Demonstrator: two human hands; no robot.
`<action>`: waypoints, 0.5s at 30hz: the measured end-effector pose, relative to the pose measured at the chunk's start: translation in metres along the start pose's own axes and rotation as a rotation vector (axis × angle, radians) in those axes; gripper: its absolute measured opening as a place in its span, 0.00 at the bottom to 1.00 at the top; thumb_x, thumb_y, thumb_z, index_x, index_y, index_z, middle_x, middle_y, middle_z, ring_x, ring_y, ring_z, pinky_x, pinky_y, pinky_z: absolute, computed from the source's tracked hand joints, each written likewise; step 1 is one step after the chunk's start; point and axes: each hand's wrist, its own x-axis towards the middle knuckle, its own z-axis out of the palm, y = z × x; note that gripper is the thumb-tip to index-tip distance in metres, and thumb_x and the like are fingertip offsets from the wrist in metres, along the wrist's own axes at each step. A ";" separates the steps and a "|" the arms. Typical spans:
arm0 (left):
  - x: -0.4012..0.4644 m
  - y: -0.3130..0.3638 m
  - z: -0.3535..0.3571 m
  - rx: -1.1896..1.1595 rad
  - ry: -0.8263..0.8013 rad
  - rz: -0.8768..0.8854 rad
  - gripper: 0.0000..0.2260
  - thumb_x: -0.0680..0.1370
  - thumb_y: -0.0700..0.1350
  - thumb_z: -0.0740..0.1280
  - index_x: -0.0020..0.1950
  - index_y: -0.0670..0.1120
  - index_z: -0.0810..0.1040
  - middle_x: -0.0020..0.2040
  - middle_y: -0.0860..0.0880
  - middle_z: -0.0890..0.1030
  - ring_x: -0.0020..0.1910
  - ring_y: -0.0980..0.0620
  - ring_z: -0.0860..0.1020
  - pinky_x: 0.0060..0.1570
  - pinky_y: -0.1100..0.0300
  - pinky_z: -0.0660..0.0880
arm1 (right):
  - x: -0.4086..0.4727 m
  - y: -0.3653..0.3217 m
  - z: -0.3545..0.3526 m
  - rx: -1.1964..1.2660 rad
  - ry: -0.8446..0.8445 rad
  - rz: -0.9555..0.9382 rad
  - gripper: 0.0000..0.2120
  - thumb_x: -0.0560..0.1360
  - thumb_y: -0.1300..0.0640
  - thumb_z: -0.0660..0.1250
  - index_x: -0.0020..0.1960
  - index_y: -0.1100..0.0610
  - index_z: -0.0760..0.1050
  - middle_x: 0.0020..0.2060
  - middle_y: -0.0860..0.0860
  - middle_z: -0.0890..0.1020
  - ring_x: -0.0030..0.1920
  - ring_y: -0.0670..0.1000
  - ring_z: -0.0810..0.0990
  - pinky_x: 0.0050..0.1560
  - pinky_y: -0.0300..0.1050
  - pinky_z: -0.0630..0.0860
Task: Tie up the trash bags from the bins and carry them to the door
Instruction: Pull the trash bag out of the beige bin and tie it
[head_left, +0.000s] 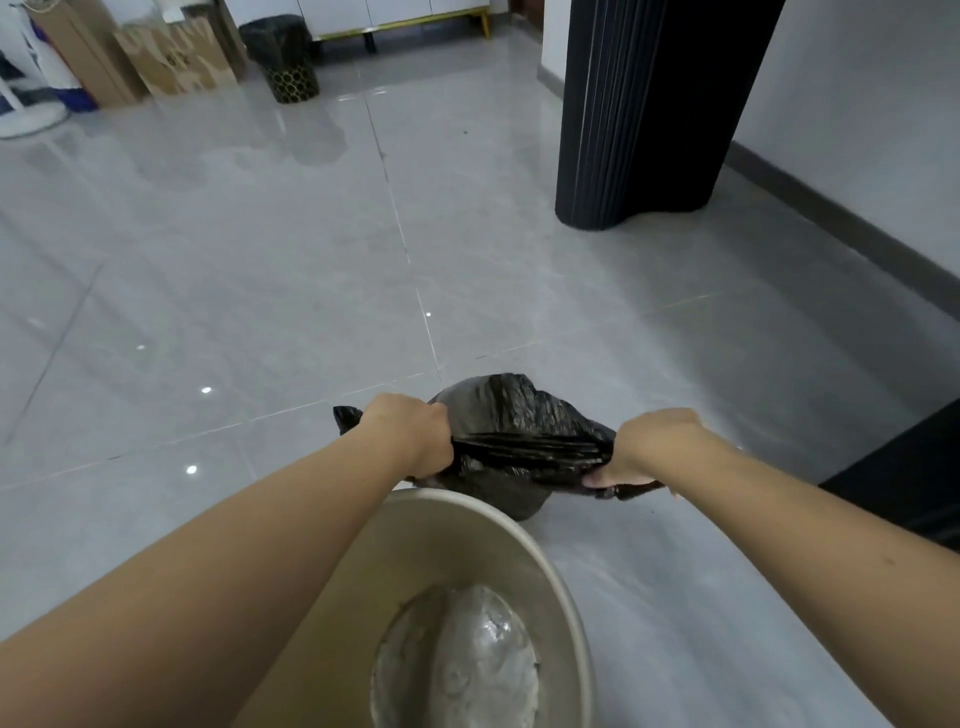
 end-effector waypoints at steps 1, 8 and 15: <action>-0.002 0.002 0.000 -0.022 -0.088 -0.025 0.19 0.76 0.51 0.57 0.65 0.47 0.70 0.58 0.47 0.79 0.55 0.43 0.77 0.51 0.52 0.73 | 0.004 0.001 0.004 0.007 -0.086 0.014 0.30 0.70 0.26 0.57 0.56 0.49 0.74 0.36 0.47 0.80 0.47 0.50 0.82 0.55 0.42 0.73; -0.006 0.000 -0.011 0.107 -0.381 -0.106 0.10 0.76 0.49 0.65 0.55 0.49 0.74 0.49 0.50 0.74 0.52 0.46 0.75 0.51 0.54 0.72 | 0.015 0.009 0.009 0.456 -0.611 -0.110 0.19 0.80 0.44 0.60 0.42 0.58 0.76 0.19 0.46 0.71 0.24 0.48 0.57 0.30 0.41 0.55; 0.012 -0.015 -0.023 -0.395 -0.212 -0.242 0.09 0.77 0.33 0.58 0.41 0.37 0.77 0.32 0.43 0.79 0.37 0.44 0.81 0.40 0.53 0.78 | 0.048 0.048 -0.011 1.351 -0.683 -0.291 0.12 0.70 0.46 0.69 0.37 0.55 0.73 0.19 0.45 0.62 0.21 0.45 0.61 0.21 0.36 0.58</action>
